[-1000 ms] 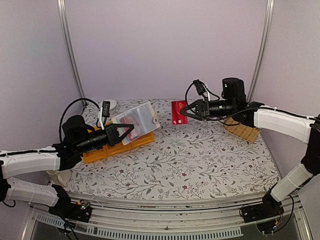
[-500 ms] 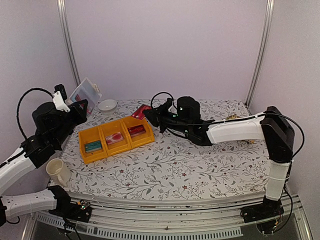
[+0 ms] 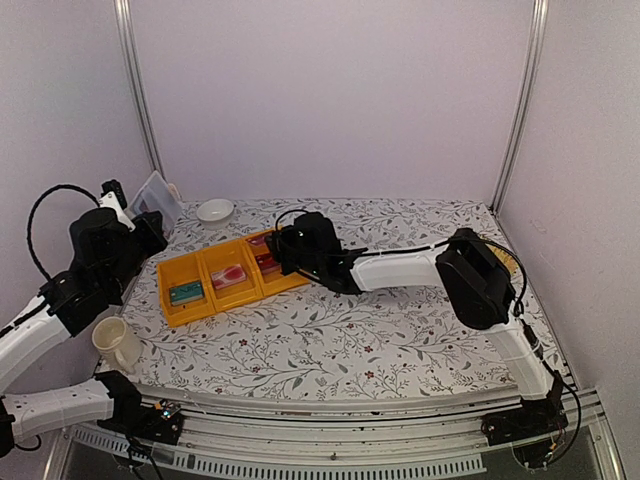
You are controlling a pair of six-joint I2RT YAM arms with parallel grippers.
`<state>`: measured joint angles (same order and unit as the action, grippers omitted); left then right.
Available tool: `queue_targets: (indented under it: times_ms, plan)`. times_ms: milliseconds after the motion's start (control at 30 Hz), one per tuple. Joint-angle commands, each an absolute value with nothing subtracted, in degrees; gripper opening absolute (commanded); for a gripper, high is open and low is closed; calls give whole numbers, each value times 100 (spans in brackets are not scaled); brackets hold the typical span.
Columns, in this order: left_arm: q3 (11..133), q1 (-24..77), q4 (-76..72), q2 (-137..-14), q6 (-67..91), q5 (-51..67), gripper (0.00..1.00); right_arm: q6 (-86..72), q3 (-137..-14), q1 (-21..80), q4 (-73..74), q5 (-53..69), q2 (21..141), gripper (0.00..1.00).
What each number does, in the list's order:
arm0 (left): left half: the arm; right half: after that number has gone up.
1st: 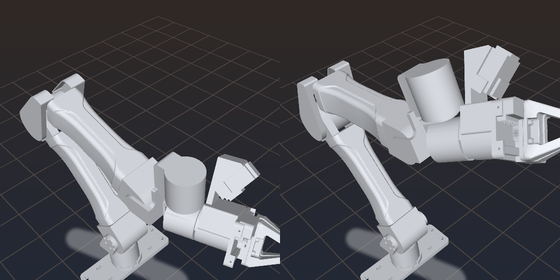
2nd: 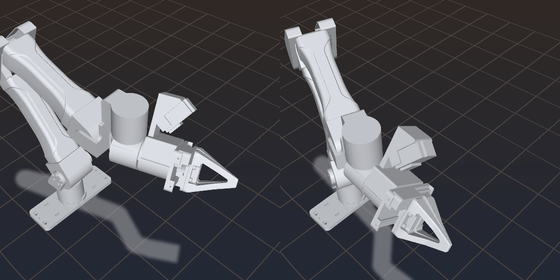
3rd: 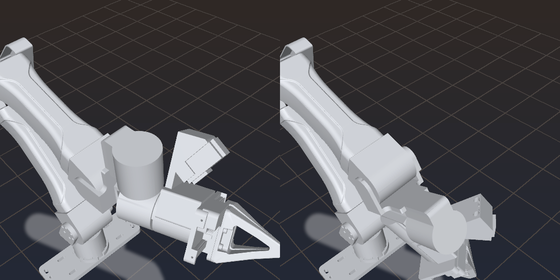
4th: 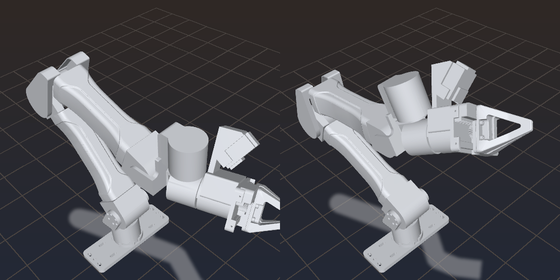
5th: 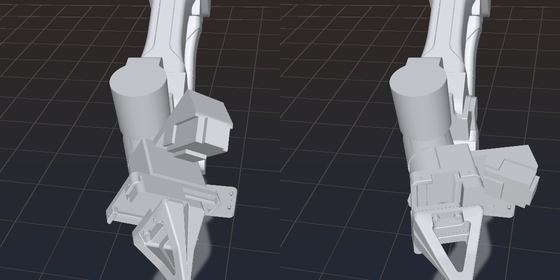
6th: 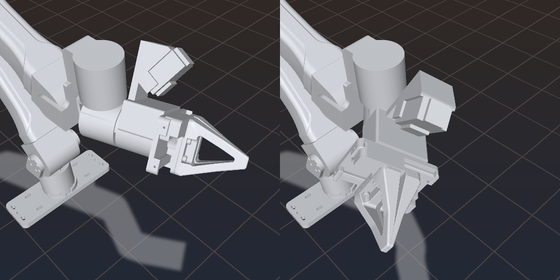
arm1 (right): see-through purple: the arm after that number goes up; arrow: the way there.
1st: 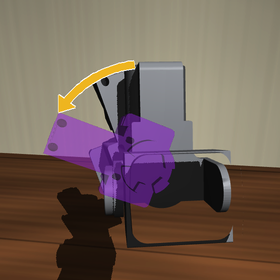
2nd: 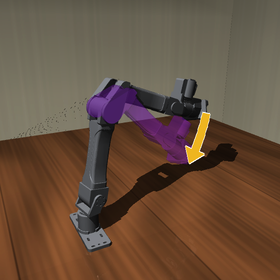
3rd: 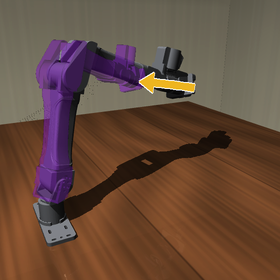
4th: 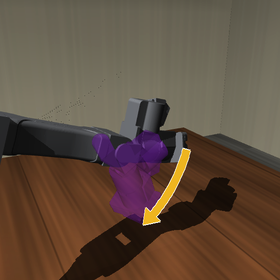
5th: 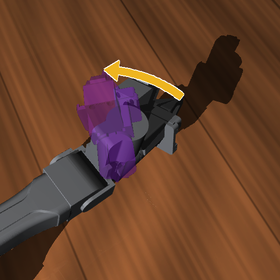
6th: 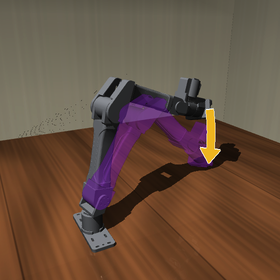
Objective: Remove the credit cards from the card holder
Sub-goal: Place the credit card in the card box.
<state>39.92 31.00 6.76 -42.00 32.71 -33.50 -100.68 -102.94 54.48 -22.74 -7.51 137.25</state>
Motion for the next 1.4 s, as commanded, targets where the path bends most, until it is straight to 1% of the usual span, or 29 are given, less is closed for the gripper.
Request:
queue_targets:
  times_ms: [0, 100, 533, 1100, 1133, 1200, 1300, 1367]
  plan:
    - [4059, 3019, 794, -4206, 3467, -3450, 0, -10531, -10997, 5457, -1844, -1283, 14363, 1]
    - [4053, 2996, 808, -4212, 3464, -3342, 0, -10575, -11501, 5417, -1496, -1331, 14750, 1]
    - [3920, 2685, 696, -4052, 3563, -2727, 0, -10513, -12239, 5385, -998, -1723, 15215, 2]
    - [3902, 2628, 672, -4035, 3555, -2575, 0, -10520, -12514, 5384, -885, -1816, 15502, 2]
    - [3902, 2622, 674, -4034, 3559, -2575, 0, -10521, -12515, 5394, -894, -1819, 15497, 3]
    - [3902, 2619, 676, -4034, 3553, -2583, 0, -10503, -12516, 5387, -897, -1807, 15497, 10]
    - [3902, 2614, 667, -4043, 3549, -2569, 0, -10511, -12516, 5381, -904, -1793, 15483, 17]
    - [3895, 2611, 648, -4043, 3528, -2526, 0, -10513, -12512, 5381, -915, -1780, 15470, 26]
